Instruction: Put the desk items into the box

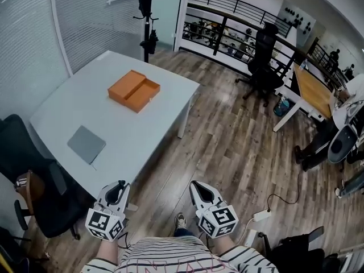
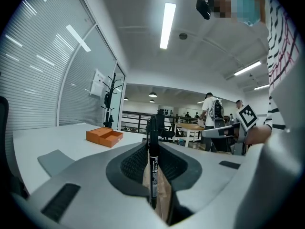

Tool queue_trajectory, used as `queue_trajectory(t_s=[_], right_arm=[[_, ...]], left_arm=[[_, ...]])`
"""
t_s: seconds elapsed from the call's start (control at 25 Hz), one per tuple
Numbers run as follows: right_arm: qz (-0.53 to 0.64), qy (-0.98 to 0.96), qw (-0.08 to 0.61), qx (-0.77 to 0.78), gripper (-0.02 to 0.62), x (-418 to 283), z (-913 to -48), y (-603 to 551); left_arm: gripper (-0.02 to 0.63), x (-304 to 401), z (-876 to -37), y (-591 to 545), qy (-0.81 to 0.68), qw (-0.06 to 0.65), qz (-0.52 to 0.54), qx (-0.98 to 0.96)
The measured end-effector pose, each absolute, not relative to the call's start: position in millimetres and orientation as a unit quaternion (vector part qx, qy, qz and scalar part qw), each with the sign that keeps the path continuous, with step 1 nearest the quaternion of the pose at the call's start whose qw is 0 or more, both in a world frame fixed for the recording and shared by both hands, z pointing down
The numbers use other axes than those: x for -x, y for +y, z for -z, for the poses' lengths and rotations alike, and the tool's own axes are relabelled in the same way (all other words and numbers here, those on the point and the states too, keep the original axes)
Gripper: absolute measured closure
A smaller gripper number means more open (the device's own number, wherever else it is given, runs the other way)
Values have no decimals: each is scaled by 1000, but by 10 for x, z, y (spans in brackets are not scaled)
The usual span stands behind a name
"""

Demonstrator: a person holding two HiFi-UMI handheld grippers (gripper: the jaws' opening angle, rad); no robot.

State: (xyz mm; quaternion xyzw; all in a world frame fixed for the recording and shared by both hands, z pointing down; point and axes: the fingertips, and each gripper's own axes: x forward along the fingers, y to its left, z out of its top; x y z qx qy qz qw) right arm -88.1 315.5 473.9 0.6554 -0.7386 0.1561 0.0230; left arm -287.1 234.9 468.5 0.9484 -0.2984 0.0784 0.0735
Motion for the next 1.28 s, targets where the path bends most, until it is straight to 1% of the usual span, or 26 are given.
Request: queue_trajectory(t_s=[0.4,0.6,1.0,1.28], right_arm=[[-149,-770,27,-620,568,-84,-4708,2574],[-144,-780,28,-609,568,-419,-4711,2470],[-158,-776,18,-611,568,-757,-4804,2245],[-164,-772,22,-614,568,-876,-4860,1806]], left_arm=[[534,1967,-4655,1943,-346,72,-67,-933],[534,1692,-4682,1883,-364,72,-65,-926],[534,1412,-4762,1622,-368,76,-72,-924],[534,1242,-4835,1137,-360,83,-74,-926]])
